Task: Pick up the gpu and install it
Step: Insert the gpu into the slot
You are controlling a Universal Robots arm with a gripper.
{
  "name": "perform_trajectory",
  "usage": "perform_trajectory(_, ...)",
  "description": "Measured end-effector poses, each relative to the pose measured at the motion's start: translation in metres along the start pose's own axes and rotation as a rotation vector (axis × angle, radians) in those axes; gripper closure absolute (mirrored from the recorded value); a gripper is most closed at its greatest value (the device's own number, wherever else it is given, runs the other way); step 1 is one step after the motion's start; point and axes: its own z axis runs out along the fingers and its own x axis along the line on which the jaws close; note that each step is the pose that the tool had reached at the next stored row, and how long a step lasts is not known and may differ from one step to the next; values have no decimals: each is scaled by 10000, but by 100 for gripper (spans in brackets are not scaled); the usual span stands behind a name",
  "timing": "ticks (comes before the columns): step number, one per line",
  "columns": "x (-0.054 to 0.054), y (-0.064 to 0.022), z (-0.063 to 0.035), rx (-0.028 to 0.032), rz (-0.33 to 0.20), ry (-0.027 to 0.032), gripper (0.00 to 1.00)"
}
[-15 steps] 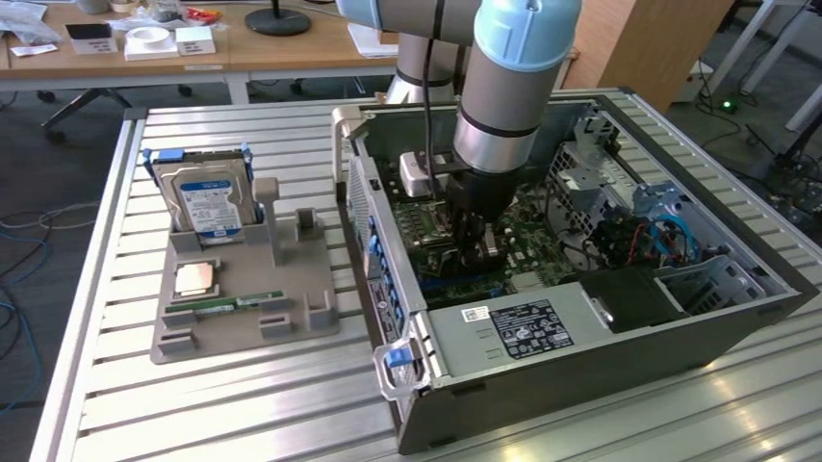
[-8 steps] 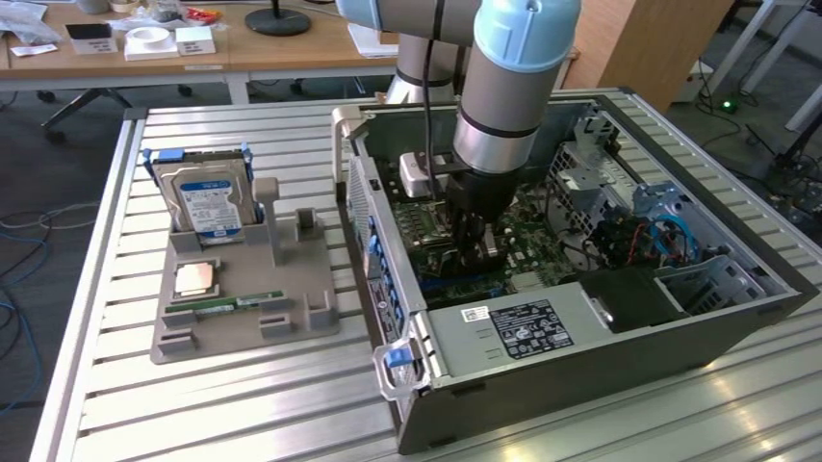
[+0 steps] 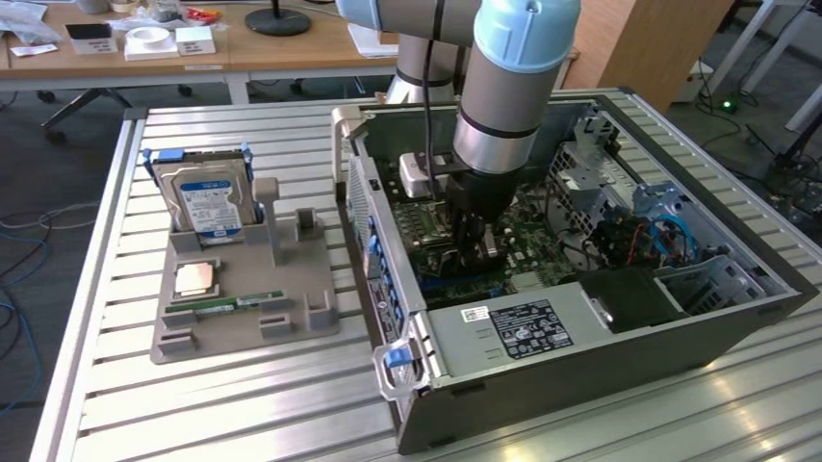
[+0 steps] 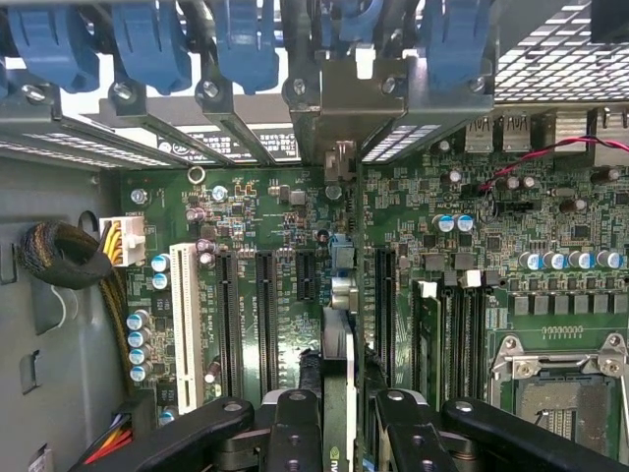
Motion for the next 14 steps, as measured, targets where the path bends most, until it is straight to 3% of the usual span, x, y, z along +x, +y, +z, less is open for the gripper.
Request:
perform_trajectory(11, 0, 0, 0, -1, 1, -1, 74)
perform_trajectory(12, -2, 6, 10, 3, 13, -23, 73)
perform_trajectory(14, -1, 1, 3, 3, 4, -6, 68)
